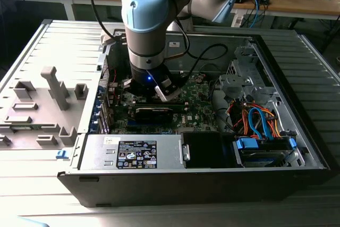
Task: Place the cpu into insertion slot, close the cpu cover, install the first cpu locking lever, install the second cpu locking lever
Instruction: 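Install the second cpu locking lever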
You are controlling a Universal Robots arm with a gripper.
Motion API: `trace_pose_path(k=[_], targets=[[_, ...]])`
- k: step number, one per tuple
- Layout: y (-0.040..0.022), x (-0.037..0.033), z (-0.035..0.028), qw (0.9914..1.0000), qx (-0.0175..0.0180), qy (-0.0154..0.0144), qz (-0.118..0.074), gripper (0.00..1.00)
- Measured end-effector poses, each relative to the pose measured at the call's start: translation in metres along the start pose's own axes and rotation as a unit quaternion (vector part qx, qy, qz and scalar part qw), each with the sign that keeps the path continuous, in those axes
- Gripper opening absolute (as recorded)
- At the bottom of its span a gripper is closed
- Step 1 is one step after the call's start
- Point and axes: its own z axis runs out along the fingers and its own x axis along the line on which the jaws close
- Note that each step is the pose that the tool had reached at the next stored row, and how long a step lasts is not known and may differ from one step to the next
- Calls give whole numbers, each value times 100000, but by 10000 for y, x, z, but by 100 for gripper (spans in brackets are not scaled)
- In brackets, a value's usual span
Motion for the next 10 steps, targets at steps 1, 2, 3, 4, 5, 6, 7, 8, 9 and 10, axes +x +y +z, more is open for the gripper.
trace_pose_path(k=[1, 2, 3, 4, 5, 6, 7, 8, 9, 10], targets=[[11, -1, -27, 100000, 218, 57, 6, 11], [17, -2, -40, 99999, 339, 82, 5, 11], [24, -7, -46, 99999, 443, 99, -3, 11], [32, -20, -45, 99997, 699, 150, -7, 11], [40, -38, -43, 99994, 1033, 231, -12, 11], [47, -57, -41, 99989, 1474, 336, -6, 11], [54, -76, -38, 99982, 1870, 432, -2, 11], [64, -96, -35, 99973, 2243, 545, 4, 11], [76, -117, -33, 99967, 2492, 649, 10, 11], [89, -138, -30, 99960, 2715, 749, 19, 11]])
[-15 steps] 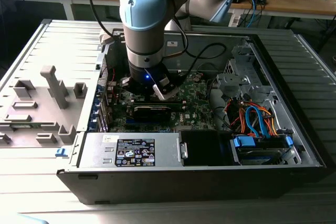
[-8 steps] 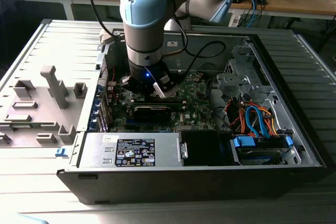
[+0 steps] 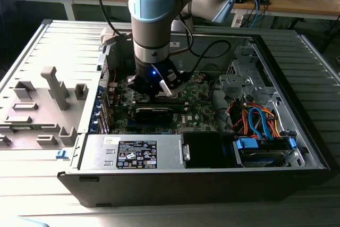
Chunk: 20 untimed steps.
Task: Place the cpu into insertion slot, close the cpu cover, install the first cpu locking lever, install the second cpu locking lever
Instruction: 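Install the second cpu locking lever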
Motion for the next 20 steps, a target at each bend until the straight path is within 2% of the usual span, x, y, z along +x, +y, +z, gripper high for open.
trace_pose_path(k=[2, 6, 9, 13, 14, 16, 18, 20], targets=[[32, -43, 6, 99999, 337, 161, 13, 11], [148, -197, 24, 99987, 1463, 699, 53, 11], [193, -272, 32, 99980, 1795, 844, 60, 11], [257, -394, 44, 99974, 1950, 1142, 92, 11], [273, -414, 46, 99970, 2099, 1223, 93, 11], [289, -435, 35, 99948, 2920, 1363, 110, 11], [310, -448, -29, 99907, 4025, 1527, 101, 11], [326, -457, -103, 99883, 4558, 1601, 100, 11]])
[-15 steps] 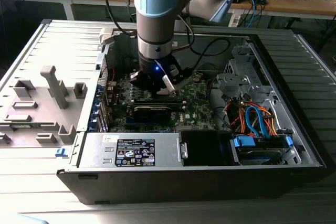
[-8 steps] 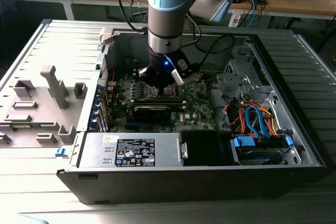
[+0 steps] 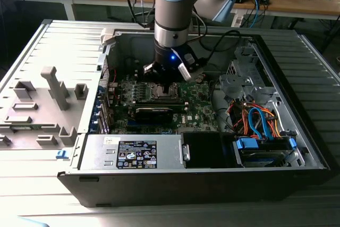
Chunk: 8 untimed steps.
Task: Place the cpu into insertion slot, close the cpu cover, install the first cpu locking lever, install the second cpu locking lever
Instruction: 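Install the second cpu locking lever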
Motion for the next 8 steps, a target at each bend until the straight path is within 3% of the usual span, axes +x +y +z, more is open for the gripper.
trace_pose_path(k=[8], targets=[[18, -14, -199, 99993, 1138, 185, 10, 11]])
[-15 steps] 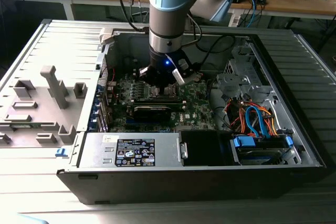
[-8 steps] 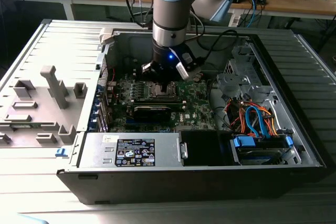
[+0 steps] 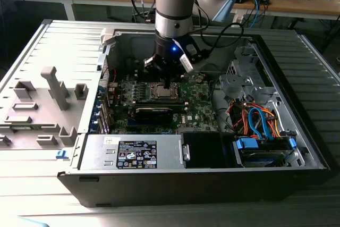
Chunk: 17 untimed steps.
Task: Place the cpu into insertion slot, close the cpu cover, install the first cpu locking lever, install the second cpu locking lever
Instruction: 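Install the second cpu locking lever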
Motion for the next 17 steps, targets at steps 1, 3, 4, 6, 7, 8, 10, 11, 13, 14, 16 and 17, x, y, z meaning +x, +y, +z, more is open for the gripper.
trace_pose_path(k=[1, 3, 4, 6, 7, 8, 10, 11, 13, 14, 16, 17], targets=[[3, -2, -16, 100000, 195, 31, 8, 11], [12, -2, -76, 99996, 937, 143, 20, 11], [18, -3, -102, 99991, 1316, 200, 24, 11], [98, -15, -128, 99965, 2598, 388, 31, 11], [135, -21, -127, 99957, 2892, 427, 33, 11], [163, -24, -128, 99950, 3119, 464, 43, 11], [181, -27, -143, 99945, 3286, 498, 46, 11], [182, -27, -163, 99945, 3294, 491, 39, 11], [183, -26, -203, 99945, 3291, 486, 45, 11], [183, -27, -204, 99945, 3288, 482, 44, 11], [183, -26, -210, 99945, 3294, 490, 46, 11], [183, -26, -211, 99944, 3295, 489, 43, 11]])
